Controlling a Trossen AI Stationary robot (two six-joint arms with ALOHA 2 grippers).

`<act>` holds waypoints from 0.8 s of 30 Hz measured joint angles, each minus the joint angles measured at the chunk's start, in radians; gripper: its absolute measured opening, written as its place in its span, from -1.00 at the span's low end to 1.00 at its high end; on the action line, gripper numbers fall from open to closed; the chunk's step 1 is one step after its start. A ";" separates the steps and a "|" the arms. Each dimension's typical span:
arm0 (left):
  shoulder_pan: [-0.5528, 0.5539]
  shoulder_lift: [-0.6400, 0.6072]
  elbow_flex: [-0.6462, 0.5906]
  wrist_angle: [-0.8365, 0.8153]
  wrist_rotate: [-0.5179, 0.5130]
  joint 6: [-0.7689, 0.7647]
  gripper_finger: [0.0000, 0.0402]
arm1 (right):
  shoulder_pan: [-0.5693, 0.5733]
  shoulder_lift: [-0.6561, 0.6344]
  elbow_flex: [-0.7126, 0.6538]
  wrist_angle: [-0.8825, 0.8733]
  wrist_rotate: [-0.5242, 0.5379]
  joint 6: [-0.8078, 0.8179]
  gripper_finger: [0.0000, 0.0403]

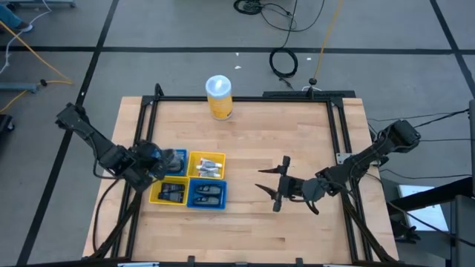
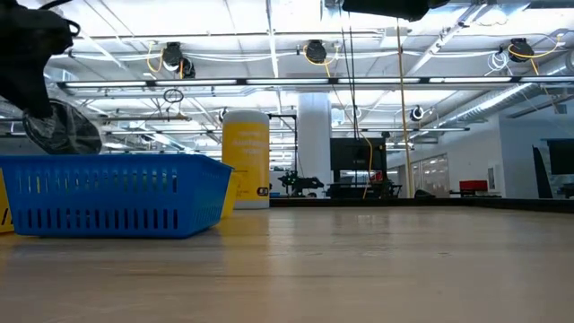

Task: Pick & Place Travel size toiletries
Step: Put the black hairbrush into the top blue bin

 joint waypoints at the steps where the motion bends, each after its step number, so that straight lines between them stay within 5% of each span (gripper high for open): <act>1: 0.000 0.007 0.001 0.003 -0.003 -0.007 -0.87 | 0.000 0.000 0.000 0.000 0.000 0.000 0.03; 7: 0.000 0.055 0.002 -0.005 -0.024 -0.045 -0.92 | 0.000 0.000 0.000 0.001 0.000 0.000 0.03; 14: 0.029 0.128 0.008 0.037 -0.015 -0.068 -0.72 | 0.000 0.000 0.000 0.004 0.000 0.000 0.03; 18: 0.062 0.157 -0.011 0.180 0.019 0.047 -0.72 | -0.001 0.000 0.000 0.004 0.000 0.000 0.03; 24: 0.130 0.175 -0.014 0.114 0.055 0.064 -0.81 | -0.001 0.000 0.000 0.004 0.000 0.000 0.03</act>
